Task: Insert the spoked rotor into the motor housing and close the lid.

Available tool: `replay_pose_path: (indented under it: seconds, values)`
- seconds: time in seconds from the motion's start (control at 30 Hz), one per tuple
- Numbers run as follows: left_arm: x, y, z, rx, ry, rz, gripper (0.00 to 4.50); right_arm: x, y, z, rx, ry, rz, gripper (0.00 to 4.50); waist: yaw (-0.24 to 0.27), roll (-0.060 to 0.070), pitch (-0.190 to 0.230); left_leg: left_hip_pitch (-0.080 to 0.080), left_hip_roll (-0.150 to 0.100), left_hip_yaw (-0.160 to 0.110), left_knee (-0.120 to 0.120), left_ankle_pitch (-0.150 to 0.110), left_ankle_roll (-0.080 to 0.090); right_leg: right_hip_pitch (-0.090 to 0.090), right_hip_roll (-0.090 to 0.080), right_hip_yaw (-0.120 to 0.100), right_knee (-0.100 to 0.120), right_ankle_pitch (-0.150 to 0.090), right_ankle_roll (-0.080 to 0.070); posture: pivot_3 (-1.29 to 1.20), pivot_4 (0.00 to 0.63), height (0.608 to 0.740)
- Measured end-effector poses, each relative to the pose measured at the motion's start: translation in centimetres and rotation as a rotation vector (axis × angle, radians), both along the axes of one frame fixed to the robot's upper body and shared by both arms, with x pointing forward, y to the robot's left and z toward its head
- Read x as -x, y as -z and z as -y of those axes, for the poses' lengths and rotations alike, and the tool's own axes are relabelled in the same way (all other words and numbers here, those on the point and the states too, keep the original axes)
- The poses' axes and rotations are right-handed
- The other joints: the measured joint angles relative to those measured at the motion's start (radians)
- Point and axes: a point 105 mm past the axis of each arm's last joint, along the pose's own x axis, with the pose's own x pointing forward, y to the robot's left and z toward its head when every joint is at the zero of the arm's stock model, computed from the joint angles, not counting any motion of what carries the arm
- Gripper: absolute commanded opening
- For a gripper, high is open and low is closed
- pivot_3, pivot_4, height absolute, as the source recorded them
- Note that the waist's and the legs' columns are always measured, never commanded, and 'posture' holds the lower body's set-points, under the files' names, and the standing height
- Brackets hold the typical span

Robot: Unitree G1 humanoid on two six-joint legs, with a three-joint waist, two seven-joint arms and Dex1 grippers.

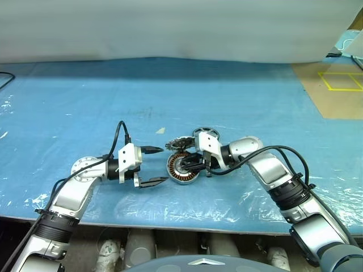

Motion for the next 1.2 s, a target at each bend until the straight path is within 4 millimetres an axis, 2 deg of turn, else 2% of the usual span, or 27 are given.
replay_pose_path:
  seconds: [0.33,0.37,0.57,0.77,0.87,0.97,1.07,1.2]
  values:
    - [0.0,0.0,0.0,0.001,0.000,0.000,4.50,0.0,0.0,0.0,0.000,-0.004,0.003,0.57,0.000,0.000,0.000,0.000,0.000,0.000,0.000,0.000,0.000,0.000,0.000,0.000,0.000,0.000,0.000,0.00,0.150,0.740]
    - [0.0,0.0,0.0,0.001,0.000,0.000,4.50,0.0,0.0,0.0,0.001,-0.008,0.007,1.37,0.000,0.000,0.000,0.000,0.000,0.000,0.000,0.000,0.000,0.000,0.000,0.000,0.000,0.000,0.000,0.00,0.150,0.740]
    - [0.0,0.0,0.1,0.005,0.001,0.000,4.50,0.1,-0.1,-0.1,0.000,-0.021,0.008,3.25,0.000,0.000,0.000,0.000,0.000,0.000,0.000,0.000,0.000,0.000,0.000,0.000,0.000,0.000,0.000,0.00,0.150,0.740]
    - [0.0,0.0,0.1,0.006,0.002,-0.001,4.50,0.0,-0.2,0.2,-0.014,0.009,-0.025,3.25,0.000,0.000,0.000,0.000,0.000,0.000,0.000,0.000,0.000,0.000,0.000,0.000,0.000,0.000,0.000,0.00,0.150,0.740]
    - [0.0,0.0,0.1,0.006,0.002,-0.001,4.50,-0.1,-0.9,0.4,-0.054,0.032,-0.062,3.25,0.000,0.000,0.000,0.000,0.000,0.000,0.000,0.000,0.000,0.000,0.000,0.000,0.000,0.000,0.000,0.00,0.150,0.740]
    - [0.0,0.0,0.1,0.005,0.003,-0.001,4.50,0.0,-1.8,0.3,-0.092,0.037,-0.069,2.60,0.000,0.000,0.000,0.000,0.000,0.000,0.000,0.000,0.000,0.000,0.000,0.000,0.000,0.000,0.000,0.00,0.150,0.740]
    - [0.0,0.0,0.1,0.005,0.004,-0.001,4.50,0.2,-2.2,0.1,-0.120,0.039,-0.085,1.65,0.000,0.000,0.000,0.000,0.000,0.000,0.000,0.000,0.000,0.000,0.000,0.000,0.000,0.000,0.000,0.00,0.150,0.740]
    - [0.1,0.0,0.1,0.005,0.005,0.000,4.50,0.3,-2.2,-0.1,-0.135,0.043,-0.101,0.15,0.000,0.000,0.000,0.000,0.000,0.000,0.000,0.000,0.000,0.000,0.000,0.000,0.000,0.000,0.000,0.00,0.150,0.740]
